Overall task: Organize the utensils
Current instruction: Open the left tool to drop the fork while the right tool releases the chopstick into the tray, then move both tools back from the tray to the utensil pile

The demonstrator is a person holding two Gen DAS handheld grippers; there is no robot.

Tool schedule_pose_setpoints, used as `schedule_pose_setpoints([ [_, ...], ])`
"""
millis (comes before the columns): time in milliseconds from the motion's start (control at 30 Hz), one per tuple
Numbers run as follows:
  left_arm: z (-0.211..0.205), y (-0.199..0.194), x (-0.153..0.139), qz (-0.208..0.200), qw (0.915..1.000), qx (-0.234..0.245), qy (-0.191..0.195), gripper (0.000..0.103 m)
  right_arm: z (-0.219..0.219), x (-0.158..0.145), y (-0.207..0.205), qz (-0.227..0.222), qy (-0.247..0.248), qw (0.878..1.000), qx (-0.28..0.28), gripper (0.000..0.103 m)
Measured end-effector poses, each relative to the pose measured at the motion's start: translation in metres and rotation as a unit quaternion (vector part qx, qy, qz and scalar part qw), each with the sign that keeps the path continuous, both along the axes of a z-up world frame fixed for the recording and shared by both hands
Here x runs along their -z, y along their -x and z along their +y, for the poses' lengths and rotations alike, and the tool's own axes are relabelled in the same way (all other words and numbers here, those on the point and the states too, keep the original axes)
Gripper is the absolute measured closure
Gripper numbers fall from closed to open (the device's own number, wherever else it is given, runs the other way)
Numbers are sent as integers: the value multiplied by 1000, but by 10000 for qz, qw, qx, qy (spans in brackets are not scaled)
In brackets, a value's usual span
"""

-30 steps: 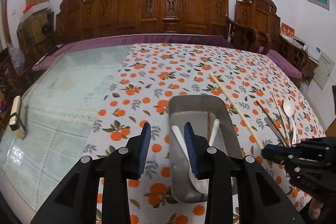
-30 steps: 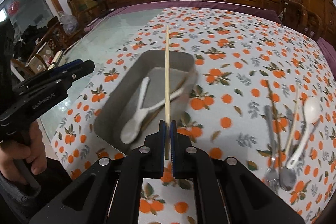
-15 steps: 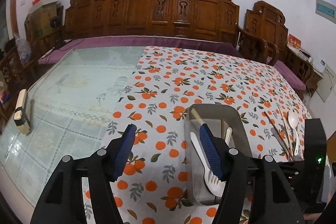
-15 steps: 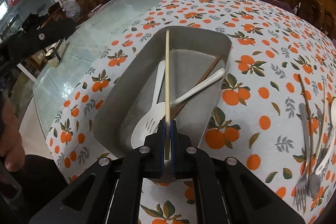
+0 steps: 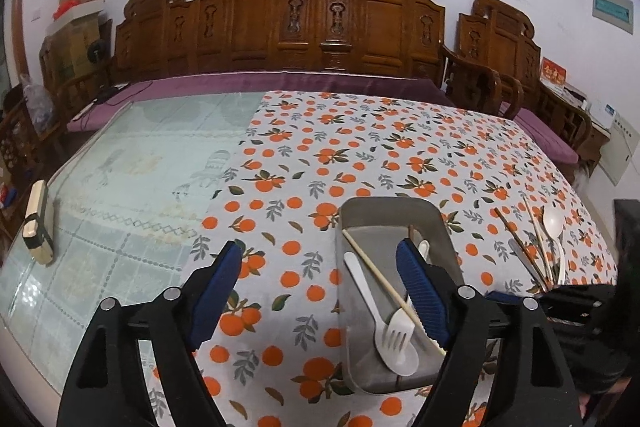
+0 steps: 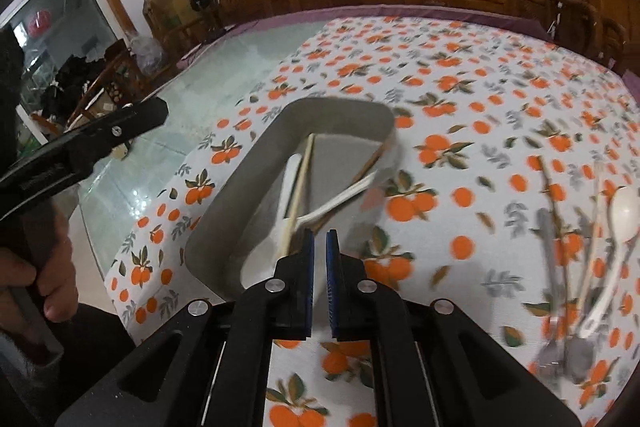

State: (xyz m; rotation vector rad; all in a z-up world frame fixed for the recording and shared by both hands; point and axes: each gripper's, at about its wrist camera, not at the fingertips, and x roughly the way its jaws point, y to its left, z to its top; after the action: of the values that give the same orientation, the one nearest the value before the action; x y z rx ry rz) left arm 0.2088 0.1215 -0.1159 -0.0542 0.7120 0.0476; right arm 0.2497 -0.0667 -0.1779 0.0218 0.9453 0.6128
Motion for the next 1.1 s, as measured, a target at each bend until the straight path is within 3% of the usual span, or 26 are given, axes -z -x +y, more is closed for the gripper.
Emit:
schedule_pose_setpoints([
  [333,-41,-3,4,49,9994,345,78,26,-98,-14,29,-457,532,9963,492,94],
  [433,-60,-3,6,54,9988,479,-29,26,-130,-10,30,-460,727,9937,712,86],
  [600,-90,-1,9,52,9972,729,-134,26,-178,2,24,-371,938,9890,1081,85],
  [700,-102,0,12,80,9966,809,-162,26,-195,10,17,-306,960,9872,1237,85],
  [833,-115,0,21,173,9958,896,-42,26,-202,21,5,-191,919,9861,1371,75],
  [1100,-141,15,25,206,9933,1128,127,26,-204,41,-33,-15,936,9838,1527,75],
])
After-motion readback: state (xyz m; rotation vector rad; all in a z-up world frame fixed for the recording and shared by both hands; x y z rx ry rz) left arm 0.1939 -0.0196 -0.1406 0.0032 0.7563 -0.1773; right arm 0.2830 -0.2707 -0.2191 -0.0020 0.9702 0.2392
